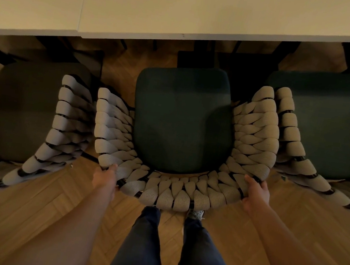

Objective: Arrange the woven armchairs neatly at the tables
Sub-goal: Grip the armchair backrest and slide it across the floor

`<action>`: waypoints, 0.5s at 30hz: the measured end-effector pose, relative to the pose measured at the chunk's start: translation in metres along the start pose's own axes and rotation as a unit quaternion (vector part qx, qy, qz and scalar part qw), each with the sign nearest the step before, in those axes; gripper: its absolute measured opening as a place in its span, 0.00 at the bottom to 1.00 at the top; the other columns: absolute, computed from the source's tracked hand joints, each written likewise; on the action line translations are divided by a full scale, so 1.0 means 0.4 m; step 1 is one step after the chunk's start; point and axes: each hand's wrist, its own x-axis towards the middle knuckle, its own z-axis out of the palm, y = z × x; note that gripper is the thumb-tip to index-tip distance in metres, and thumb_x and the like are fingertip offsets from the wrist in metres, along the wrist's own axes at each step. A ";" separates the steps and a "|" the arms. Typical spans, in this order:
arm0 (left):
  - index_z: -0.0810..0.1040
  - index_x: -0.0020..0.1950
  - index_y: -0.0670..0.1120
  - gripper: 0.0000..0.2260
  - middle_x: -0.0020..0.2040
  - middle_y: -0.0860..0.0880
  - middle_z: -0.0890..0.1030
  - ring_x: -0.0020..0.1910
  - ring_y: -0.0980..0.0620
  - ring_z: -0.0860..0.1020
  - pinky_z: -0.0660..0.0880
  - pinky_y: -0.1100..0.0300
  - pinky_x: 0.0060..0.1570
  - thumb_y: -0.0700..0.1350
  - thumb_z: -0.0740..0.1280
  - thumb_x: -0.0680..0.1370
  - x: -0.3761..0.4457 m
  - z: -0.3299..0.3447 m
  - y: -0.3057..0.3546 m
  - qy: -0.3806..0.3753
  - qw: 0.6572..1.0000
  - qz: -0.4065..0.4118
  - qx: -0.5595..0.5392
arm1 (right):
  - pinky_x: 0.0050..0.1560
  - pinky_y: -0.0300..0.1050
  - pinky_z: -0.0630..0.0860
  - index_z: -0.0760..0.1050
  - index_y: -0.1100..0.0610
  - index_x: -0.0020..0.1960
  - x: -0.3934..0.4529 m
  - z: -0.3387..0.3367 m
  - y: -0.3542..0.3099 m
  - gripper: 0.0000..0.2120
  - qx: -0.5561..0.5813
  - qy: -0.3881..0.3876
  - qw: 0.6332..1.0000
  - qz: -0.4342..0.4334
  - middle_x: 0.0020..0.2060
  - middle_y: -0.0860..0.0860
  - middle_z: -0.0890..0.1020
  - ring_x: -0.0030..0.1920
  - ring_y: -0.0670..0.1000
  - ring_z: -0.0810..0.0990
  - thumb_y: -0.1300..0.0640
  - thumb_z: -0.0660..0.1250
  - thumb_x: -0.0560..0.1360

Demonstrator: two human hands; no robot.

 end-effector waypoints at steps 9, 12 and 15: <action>0.69 0.71 0.45 0.22 0.62 0.39 0.78 0.57 0.38 0.79 0.79 0.38 0.55 0.48 0.69 0.79 0.004 -0.037 -0.019 0.004 1.000 -0.012 -0.017 | 0.64 0.58 0.75 0.67 0.53 0.74 -0.014 0.010 0.022 0.26 -0.030 0.002 1.000 -0.007 0.64 0.55 0.77 0.58 0.54 0.76 0.60 0.68 0.78; 0.70 0.70 0.44 0.20 0.61 0.39 0.78 0.56 0.38 0.79 0.79 0.38 0.54 0.47 0.68 0.80 0.017 -0.055 -0.017 0.007 1.000 -0.012 -0.019 | 0.61 0.55 0.76 0.66 0.53 0.74 -0.027 0.021 0.037 0.26 -0.031 0.004 0.999 -0.005 0.64 0.54 0.76 0.61 0.56 0.76 0.60 0.68 0.78; 0.70 0.70 0.43 0.20 0.61 0.39 0.77 0.57 0.38 0.79 0.79 0.38 0.54 0.46 0.68 0.80 0.031 -0.073 -0.015 0.012 1.000 -0.010 -0.023 | 0.64 0.58 0.75 0.66 0.52 0.74 -0.035 0.032 0.052 0.26 -0.030 -0.001 1.000 -0.004 0.66 0.55 0.76 0.65 0.57 0.76 0.61 0.68 0.78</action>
